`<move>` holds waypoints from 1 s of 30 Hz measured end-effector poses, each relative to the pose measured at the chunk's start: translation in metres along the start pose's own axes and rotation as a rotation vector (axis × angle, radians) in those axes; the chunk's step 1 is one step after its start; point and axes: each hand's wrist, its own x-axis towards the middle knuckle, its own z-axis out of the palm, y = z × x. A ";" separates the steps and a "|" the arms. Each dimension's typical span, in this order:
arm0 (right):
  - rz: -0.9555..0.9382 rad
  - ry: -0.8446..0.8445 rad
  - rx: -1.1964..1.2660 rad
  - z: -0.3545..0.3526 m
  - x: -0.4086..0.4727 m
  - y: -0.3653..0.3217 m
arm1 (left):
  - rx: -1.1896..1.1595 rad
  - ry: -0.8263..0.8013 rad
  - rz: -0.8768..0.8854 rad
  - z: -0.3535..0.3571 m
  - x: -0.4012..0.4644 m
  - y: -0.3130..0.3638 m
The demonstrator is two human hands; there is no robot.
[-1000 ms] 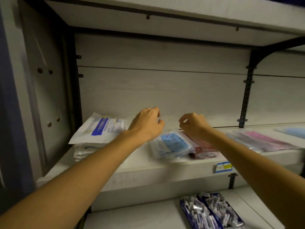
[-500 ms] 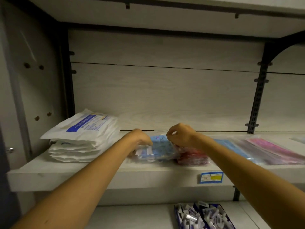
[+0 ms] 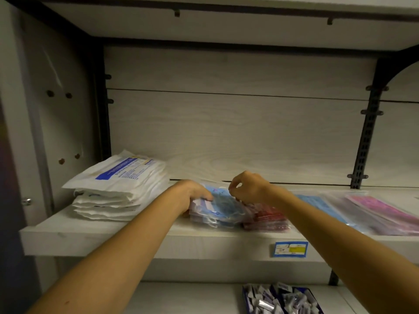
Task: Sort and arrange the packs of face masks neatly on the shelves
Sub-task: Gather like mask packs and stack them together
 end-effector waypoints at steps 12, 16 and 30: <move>0.111 0.178 0.085 0.001 -0.005 -0.005 | -0.070 -0.016 0.038 -0.015 0.004 -0.006; 0.152 0.236 0.117 -0.001 -0.005 -0.007 | -0.161 0.125 0.162 -0.025 0.003 -0.010; 0.104 0.318 1.084 0.024 0.006 -0.040 | -0.604 0.141 0.603 -0.037 -0.006 -0.020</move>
